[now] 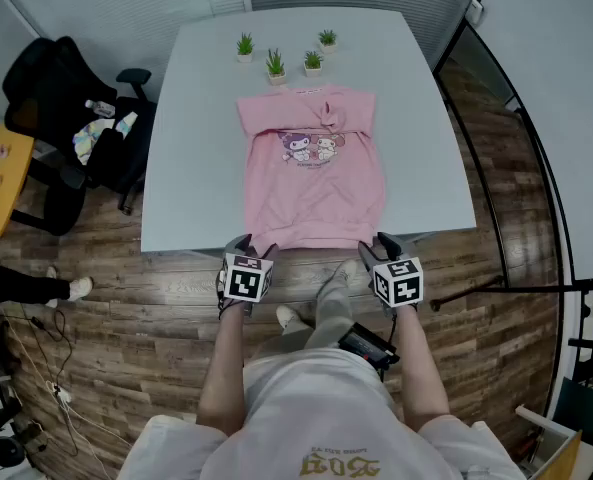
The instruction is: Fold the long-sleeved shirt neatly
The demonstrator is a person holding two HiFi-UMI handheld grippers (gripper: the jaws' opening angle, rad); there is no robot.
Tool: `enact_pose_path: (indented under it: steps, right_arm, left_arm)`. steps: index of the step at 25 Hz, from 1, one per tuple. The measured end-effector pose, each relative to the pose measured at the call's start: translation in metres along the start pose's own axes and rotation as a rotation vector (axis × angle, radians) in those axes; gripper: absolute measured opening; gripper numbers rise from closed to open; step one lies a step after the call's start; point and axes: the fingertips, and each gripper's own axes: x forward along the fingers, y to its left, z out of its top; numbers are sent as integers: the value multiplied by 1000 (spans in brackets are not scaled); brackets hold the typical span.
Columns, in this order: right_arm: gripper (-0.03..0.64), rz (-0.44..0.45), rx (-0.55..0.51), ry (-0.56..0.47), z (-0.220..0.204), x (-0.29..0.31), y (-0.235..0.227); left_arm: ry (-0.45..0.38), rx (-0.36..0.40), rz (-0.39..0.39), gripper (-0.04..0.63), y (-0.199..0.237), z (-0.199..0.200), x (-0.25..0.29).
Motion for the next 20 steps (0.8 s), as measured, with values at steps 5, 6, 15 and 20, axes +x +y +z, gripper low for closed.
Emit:
enact_pose_path:
  steps: [5,6,15,20]
  right_arm:
    - [221,-1,-84,94,-20,16,-2]
    - [224,-2,-101,109,-22,19,-2]
    - [204,-59,-139,194,-34,41,-19]
    - [25,-74,-141,189,-29,39,-26]
  left_arm:
    - [51,41,38,275,8,-23,12]
    - [62,45,45,275,10,-26,12]
    - [148,91,84,263,16,-38,29]
    - [153,40,94,176,20,-34,30]
